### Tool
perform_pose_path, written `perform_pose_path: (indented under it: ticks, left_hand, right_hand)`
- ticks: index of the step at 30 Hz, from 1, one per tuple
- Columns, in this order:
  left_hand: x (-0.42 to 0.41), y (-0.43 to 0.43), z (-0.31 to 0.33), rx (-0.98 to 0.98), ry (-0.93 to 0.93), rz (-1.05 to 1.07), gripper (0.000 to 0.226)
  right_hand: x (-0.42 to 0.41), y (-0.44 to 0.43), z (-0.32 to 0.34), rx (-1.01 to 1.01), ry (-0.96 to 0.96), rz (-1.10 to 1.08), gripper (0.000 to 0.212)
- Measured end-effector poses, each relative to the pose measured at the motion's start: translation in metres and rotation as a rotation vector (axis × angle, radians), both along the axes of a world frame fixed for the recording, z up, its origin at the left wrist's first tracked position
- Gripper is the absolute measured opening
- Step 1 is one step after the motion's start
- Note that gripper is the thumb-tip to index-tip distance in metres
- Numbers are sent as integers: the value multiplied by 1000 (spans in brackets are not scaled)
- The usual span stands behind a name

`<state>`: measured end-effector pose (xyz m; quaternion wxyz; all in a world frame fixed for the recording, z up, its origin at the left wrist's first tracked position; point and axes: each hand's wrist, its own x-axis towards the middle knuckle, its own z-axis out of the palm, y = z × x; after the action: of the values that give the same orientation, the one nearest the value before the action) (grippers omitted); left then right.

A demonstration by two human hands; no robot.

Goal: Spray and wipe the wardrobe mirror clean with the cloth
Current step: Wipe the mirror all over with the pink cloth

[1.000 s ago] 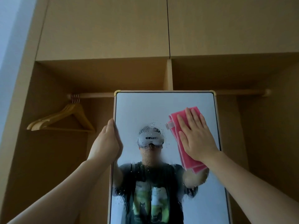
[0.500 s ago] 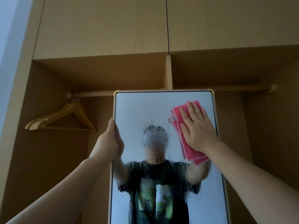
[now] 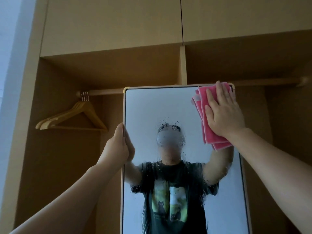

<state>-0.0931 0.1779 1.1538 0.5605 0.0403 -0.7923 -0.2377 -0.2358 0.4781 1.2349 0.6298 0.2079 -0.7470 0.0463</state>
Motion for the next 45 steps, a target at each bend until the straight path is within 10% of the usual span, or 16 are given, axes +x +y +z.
perform_pose_path:
  ticks: [21, 45]
  left_hand:
    - [0, -5, -21, -22, -56, -21, 41]
    - [-4, -13, -24, -31, -76, 12, 42]
  right_hand:
    - [7, -22, -131, 124, 0, 80, 62]
    - [14, -43, 2, 42, 5, 57, 63]
